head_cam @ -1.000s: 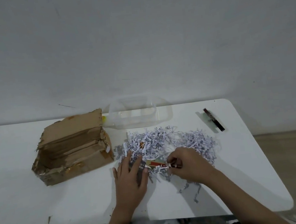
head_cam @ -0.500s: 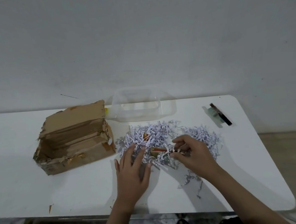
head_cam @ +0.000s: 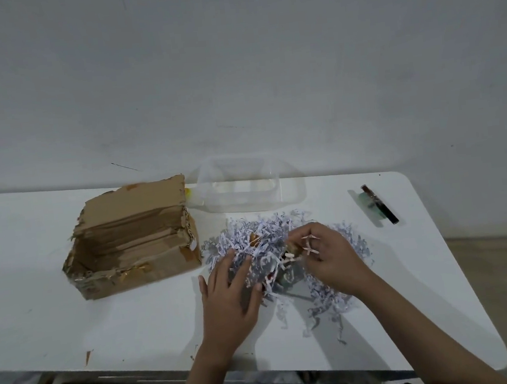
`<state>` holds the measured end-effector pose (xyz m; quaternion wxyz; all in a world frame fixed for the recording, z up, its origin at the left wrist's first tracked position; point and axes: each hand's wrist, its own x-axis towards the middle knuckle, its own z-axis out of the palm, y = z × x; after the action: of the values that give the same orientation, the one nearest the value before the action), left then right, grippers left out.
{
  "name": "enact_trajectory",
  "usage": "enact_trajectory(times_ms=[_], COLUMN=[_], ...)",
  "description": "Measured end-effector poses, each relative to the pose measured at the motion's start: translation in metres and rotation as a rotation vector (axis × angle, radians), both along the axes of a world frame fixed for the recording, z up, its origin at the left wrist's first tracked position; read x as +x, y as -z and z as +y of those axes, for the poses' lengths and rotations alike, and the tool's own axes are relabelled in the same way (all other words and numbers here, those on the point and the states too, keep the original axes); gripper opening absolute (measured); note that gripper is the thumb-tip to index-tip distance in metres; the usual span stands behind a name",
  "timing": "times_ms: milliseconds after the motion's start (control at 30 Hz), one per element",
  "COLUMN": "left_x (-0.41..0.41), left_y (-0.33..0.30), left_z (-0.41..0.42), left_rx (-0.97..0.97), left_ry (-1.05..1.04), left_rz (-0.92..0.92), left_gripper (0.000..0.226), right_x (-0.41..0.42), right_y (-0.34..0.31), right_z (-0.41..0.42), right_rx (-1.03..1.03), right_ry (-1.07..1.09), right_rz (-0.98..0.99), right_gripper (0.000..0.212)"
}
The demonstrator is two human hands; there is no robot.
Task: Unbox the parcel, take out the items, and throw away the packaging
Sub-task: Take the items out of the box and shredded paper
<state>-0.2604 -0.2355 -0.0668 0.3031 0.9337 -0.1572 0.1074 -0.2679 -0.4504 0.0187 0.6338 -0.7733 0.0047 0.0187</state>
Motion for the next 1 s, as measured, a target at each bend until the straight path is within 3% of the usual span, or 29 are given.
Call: enact_trajectory(times_ms=[267,433,533,633,700,867,1000], left_x=[0.001,0.001,0.0,0.0,0.001,0.0,0.002], left_y=[0.002,0.003,0.002,0.002,0.001,0.0,0.003], left_z=[0.0,0.001,0.0,0.0,0.0,0.0,0.001], left_rx=[-0.018,0.0,0.011,0.028,0.031,0.025,0.021], left_ry=[0.012,0.009,-0.004,-0.002,-0.001,-0.003,0.008], left_rz=[0.004,0.005,0.008,0.019,0.021,0.024,0.025], left_gripper=[0.047,0.047,0.047,0.047,0.048,0.047,0.047], right_x=[-0.009,-0.012,-0.007,-0.004,-0.007,-0.02,-0.028], right_y=[-0.004,-0.026,-0.029,-0.009,0.006,0.033,0.028], right_z=[-0.011,0.0,0.006,0.013,0.016,0.006,-0.007], right_rx=[-0.838,-1.084,-1.053,-0.963,-0.976,-0.815,-0.755], right_ry=[0.021,0.135,0.066,-0.138,-0.189,-0.094,0.012], right_rz=[-0.122,-0.149,-0.21,-0.106,-0.101,-0.311,-0.33], right_gripper=[0.029,0.024,0.023,0.043,0.043,0.023,0.017])
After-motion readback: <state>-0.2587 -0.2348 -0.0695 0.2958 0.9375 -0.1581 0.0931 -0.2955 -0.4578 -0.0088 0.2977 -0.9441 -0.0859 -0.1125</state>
